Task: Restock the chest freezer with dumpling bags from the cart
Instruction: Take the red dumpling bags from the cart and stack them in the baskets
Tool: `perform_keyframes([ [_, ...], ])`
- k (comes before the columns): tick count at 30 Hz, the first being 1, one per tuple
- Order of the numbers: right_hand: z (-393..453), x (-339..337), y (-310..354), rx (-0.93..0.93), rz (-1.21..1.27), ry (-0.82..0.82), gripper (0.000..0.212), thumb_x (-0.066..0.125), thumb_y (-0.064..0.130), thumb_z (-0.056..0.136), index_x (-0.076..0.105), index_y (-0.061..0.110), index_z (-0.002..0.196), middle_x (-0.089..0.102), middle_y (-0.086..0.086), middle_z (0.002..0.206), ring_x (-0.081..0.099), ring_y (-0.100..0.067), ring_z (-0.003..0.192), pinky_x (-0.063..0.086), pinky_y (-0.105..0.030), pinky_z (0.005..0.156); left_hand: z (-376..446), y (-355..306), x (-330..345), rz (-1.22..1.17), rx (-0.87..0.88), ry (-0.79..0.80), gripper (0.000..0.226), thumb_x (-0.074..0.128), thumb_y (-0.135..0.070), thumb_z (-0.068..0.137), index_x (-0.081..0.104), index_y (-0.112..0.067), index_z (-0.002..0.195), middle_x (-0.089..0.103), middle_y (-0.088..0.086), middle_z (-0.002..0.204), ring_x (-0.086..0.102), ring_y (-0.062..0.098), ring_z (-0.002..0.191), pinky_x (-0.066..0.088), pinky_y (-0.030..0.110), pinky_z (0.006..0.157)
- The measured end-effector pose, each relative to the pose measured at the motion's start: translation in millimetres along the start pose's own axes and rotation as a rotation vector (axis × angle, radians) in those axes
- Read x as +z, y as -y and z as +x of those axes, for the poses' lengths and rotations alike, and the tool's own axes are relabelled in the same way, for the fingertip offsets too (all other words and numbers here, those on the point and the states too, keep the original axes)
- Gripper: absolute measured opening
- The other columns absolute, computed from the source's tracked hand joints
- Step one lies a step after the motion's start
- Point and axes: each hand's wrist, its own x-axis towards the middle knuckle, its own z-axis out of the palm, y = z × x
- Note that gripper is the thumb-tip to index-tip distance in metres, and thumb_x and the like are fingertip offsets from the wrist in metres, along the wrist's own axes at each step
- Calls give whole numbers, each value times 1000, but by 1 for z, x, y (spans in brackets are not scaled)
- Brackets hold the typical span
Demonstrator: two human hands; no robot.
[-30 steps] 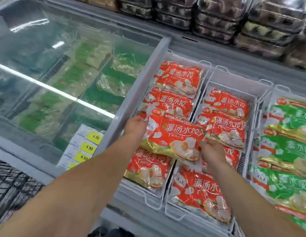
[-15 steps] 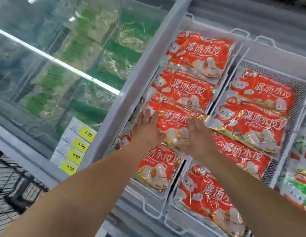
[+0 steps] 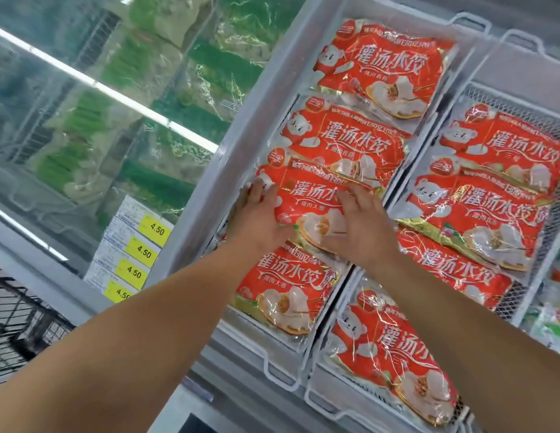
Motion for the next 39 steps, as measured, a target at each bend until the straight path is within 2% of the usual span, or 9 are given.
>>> perform_keyframes([
  [3,7,-2,-2,56,-26,5,114,70,64,76,3,22,159,-8,-1,166,-3,-27,153,8,-42,124,5,-9,-2,26,69,-72,106,61,-66,78,5,-22,157,-5,1,167,-4,28,153,14,51,123],
  [10,26,10,-4,91,-37,151,132,69,70,71,-20,19,155,-16,-3,165,-9,-26,153,1,-43,125,31,-15,7,45,125,93,138,67,-82,60,-23,-32,153,-29,-4,161,-23,32,149,-3,56,121],
  [14,23,12,-1,64,-45,122,132,67,73,71,-19,19,155,-17,-3,165,-10,-25,153,-2,-42,125,31,-13,11,61,116,14,131,49,-93,62,-18,-29,155,-24,-2,164,-22,29,150,-4,54,121],
  [22,14,22,-3,104,-34,107,131,68,74,71,-18,24,155,-21,0,165,-16,-23,152,-2,-44,124,36,-6,11,36,122,39,130,53,-90,65,-22,-31,153,-25,-6,163,-20,28,151,-3,56,121],
  [25,-1,24,5,104,-3,-5,120,71,64,76,-4,20,158,-8,-2,167,-7,-26,153,2,-43,124,24,-7,7,9,126,0,126,58,-84,69,-15,-29,156,-19,-2,165,-16,28,152,-3,53,120],
  [30,-73,60,43,-119,76,-237,74,81,33,73,52,5,135,51,-14,140,52,-37,122,50,-49,100,-47,15,4,180,413,-105,70,61,-52,86,39,-18,144,39,6,146,32,27,134,33,42,113],
  [32,-88,81,55,-149,22,-31,88,78,46,75,43,6,145,42,-13,150,45,-36,131,46,-50,105,-64,28,10,285,447,63,69,61,-52,86,39,-21,143,37,4,146,30,27,135,36,45,111],
  [35,-96,98,58,-49,-59,242,118,64,70,77,-1,14,159,-3,-6,166,5,-29,152,16,-45,124,-67,47,16,327,360,294,103,71,-57,79,7,-33,155,-1,-4,163,-1,31,151,18,57,120],
  [39,-100,103,63,13,-157,237,122,58,74,80,-21,18,155,-24,-1,163,-14,-22,152,-2,-39,123,-66,60,25,363,341,363,123,76,-55,76,-20,-40,152,-31,-7,160,-25,29,149,0,55,120],
])
